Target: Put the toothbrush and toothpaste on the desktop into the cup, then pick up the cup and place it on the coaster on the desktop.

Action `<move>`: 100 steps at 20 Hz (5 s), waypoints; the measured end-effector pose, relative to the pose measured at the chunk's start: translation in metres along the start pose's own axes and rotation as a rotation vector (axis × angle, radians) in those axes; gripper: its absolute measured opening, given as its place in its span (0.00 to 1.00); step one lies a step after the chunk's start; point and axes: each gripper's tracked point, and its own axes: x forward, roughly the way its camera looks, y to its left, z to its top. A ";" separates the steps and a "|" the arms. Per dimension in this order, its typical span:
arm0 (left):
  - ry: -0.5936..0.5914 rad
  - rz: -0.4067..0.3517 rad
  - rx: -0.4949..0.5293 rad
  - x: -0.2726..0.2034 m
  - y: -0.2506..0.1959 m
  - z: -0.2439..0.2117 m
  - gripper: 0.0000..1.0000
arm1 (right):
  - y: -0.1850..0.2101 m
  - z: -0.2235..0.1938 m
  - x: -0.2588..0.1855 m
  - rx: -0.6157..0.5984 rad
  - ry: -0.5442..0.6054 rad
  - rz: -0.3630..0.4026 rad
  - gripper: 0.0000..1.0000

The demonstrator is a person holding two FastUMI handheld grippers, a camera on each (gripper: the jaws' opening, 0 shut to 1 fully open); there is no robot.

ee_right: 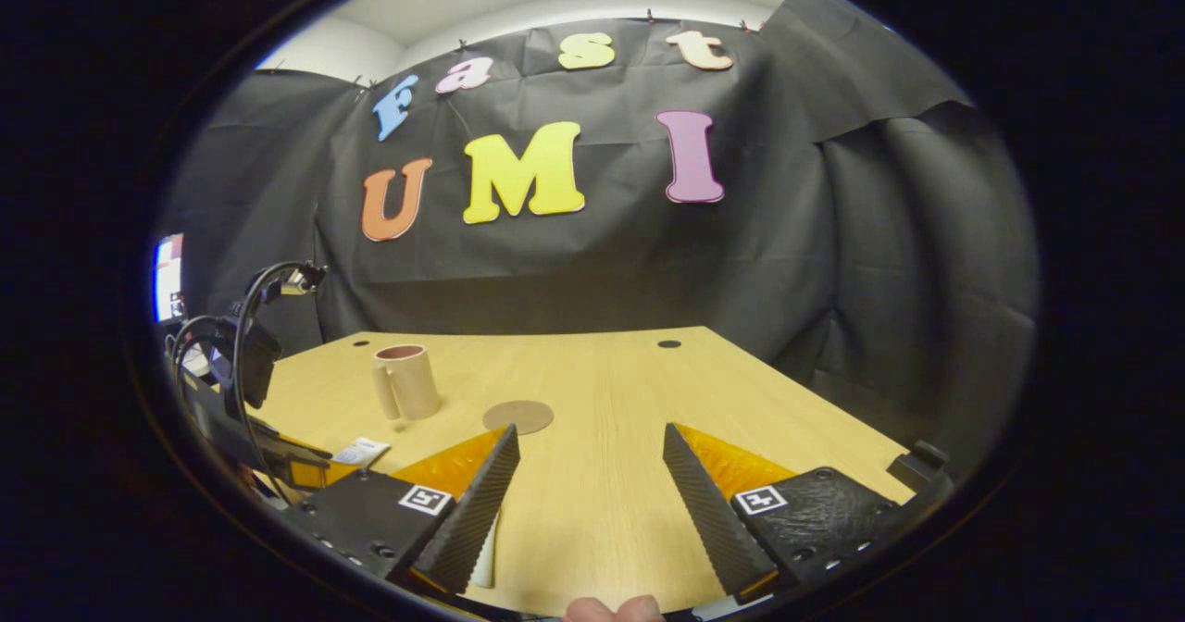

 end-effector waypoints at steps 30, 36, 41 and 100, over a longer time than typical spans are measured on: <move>-0.459 -0.009 -0.075 -0.092 0.038 0.126 0.41 | 0.072 -0.091 0.065 -0.072 0.413 0.031 0.75; -0.490 -0.007 -0.063 -0.098 0.045 0.139 0.41 | 0.083 -0.102 0.070 -0.036 0.473 0.049 0.37; -0.514 -0.020 -0.094 -0.101 0.050 0.147 0.41 | 0.083 -0.103 0.070 0.014 0.490 0.093 0.00; -0.762 -0.035 -0.096 -0.002 0.033 0.273 0.70 | 0.055 0.047 0.036 0.032 0.090 0.220 0.00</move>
